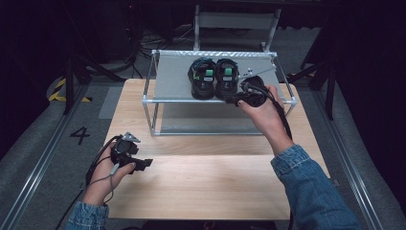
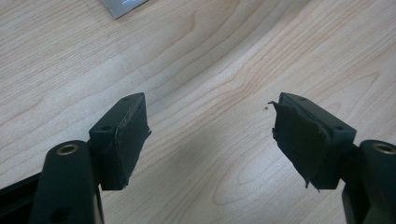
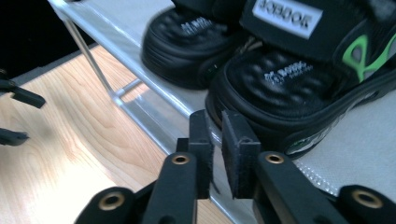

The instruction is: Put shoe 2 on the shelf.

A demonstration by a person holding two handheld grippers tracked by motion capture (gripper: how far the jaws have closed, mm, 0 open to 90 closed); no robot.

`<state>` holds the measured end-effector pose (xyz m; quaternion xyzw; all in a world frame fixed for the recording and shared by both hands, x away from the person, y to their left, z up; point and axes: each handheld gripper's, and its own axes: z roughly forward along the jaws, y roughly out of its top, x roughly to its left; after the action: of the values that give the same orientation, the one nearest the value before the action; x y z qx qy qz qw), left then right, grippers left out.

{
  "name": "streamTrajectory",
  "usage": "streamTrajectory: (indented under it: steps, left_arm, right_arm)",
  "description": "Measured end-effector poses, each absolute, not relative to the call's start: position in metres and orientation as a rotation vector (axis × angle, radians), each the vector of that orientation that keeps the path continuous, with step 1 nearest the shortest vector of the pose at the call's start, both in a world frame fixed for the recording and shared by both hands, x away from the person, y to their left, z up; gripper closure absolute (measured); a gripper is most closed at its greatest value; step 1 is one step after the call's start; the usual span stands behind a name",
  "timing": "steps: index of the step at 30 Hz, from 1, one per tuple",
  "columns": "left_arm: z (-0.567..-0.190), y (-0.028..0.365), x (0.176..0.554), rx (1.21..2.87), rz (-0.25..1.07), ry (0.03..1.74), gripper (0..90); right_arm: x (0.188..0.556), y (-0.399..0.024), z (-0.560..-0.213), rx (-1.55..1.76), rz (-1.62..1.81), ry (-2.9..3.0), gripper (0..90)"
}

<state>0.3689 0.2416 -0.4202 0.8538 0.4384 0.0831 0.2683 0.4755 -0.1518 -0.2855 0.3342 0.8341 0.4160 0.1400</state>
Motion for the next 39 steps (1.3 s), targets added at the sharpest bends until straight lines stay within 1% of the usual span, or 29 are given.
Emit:
streamTrajectory:
  steps: [3, 5, 6, 9, 14, 19, 22, 28, 32, 37, 39]
  left_arm:
    - [-0.42, 0.241, 0.369, 2.302, 0.228, 1.181, 26.9]
    - [-0.42, 0.241, 0.369, 2.304, 0.232, 1.179, 26.9]
    - [-0.42, 0.241, 0.369, 2.304, 0.232, 1.179, 26.9]
    - [-0.419, 0.24, 0.369, 2.308, 0.223, 1.171, 26.9]
    - [-0.416, 0.239, 0.369, 2.297, 0.224, 1.17, 26.7]
    - [-0.415, 0.238, 0.371, 2.301, 0.219, 1.159, 26.6]
    - [-0.415, 0.237, 0.372, 2.292, 0.217, 1.18, 26.5]
    - [-0.416, 0.238, 0.375, 2.298, 0.21, 1.203, 26.5]
    - [-0.417, 0.239, 0.375, 2.29, 0.217, 1.211, 26.5]
    - [-0.417, 0.24, 0.375, 2.291, 0.219, 1.217, 26.5]
    - [-0.418, 0.24, 0.375, 2.298, 0.217, 1.215, 26.5]
  right_arm:
    - [0.467, -0.156, -0.278, 0.941, 1.265, 2.386, 72.8]
    - [0.46, -0.159, -0.274, 0.928, 1.281, 2.382, 69.3]
    - [0.46, -0.159, -0.274, 0.928, 1.281, 2.382, 69.3]
    - [0.448, -0.165, -0.268, 0.911, 1.285, 2.381, 62.1]
    - [0.43, -0.174, -0.264, 0.882, 1.278, 2.387, 57.1]
    - [0.415, -0.187, -0.268, 0.873, 1.255, 2.391, 53.6]
    - [0.406, -0.199, -0.275, 0.897, 1.208, 2.396, 52.0]
    - [0.398, -0.218, -0.287, 0.929, 1.174, 2.4, 50.5]
    - [0.39, -0.238, -0.303, 0.982, 1.142, 2.391, 49.6]
    - [0.387, -0.252, -0.316, 1.045, 1.108, 2.391, 48.8]
    - [0.386, -0.265, -0.328, 1.09, 1.078, 2.39, 48.4]
